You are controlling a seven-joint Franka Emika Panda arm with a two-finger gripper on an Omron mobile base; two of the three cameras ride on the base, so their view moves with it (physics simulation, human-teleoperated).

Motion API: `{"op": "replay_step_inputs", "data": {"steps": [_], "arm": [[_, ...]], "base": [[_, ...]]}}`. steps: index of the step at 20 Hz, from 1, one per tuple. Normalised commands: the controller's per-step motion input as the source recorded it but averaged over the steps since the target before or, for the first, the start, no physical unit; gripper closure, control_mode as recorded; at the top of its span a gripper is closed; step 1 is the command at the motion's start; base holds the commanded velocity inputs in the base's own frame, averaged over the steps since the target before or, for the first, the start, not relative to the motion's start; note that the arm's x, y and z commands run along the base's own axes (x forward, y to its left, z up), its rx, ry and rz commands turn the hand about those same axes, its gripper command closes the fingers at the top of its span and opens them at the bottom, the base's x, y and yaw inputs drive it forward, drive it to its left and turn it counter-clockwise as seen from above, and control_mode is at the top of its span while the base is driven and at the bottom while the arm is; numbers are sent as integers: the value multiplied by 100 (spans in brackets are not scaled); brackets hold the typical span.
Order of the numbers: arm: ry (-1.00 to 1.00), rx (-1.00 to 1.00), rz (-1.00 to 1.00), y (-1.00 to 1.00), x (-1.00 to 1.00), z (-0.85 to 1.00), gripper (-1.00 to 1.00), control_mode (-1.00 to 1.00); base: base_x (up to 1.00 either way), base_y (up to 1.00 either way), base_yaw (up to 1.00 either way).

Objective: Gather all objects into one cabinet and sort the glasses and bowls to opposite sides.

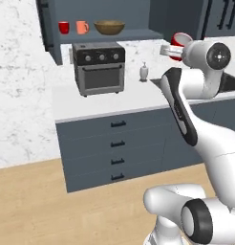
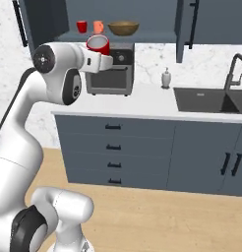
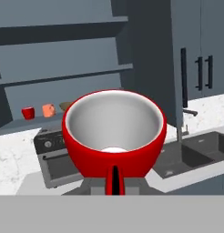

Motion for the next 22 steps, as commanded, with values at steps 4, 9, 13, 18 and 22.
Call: {"op": "replay_step_inputs", "data": {"steps": [4,9,13,18,22], "arm": [[0,0,0,0,0,0,100,100],[0,0,0,0,0,0,100,100],[0,0,0,0,0,0,100,100],[0,0,0,0,0,0,100,100],[0,0,0,0,0,0,100,100]], "base": [[16,31,24],[59,3,47],[62,2,63],[4,-4,26],[0,-1,1]]}}
